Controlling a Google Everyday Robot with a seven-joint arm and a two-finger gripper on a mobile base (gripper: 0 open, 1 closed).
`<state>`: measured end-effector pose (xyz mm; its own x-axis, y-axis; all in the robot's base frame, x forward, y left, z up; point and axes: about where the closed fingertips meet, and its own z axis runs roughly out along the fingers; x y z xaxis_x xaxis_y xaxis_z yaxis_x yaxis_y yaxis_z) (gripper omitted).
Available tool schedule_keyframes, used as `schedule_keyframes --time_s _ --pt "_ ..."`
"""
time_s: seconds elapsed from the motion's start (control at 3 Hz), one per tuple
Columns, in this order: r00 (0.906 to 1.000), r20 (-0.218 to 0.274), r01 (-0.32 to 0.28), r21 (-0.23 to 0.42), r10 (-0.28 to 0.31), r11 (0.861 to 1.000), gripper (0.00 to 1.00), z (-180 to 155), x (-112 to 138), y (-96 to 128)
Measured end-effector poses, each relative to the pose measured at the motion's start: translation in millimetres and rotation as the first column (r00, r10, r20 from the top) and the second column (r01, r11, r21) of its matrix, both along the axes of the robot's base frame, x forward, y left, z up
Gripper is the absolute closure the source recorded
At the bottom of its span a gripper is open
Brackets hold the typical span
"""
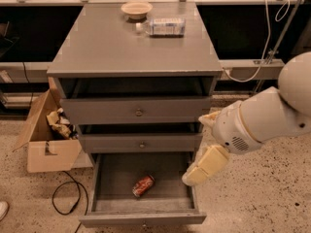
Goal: Pick coke can from bottom drawer and place on counter
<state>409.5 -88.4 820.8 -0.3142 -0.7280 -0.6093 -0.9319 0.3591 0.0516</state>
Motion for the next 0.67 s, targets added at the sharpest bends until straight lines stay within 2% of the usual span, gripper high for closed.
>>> schedule_keyframes --time_s 0.33,0.67 --pt "0.9993 -0.029 0.024 -0.075 -0.026 0.997 0.00 -67.0 18.8 1.5" --pt "0.9969 -0.060 0.042 -0.150 -0.051 0.988 0.00 -189.2 38.8 -3.5"
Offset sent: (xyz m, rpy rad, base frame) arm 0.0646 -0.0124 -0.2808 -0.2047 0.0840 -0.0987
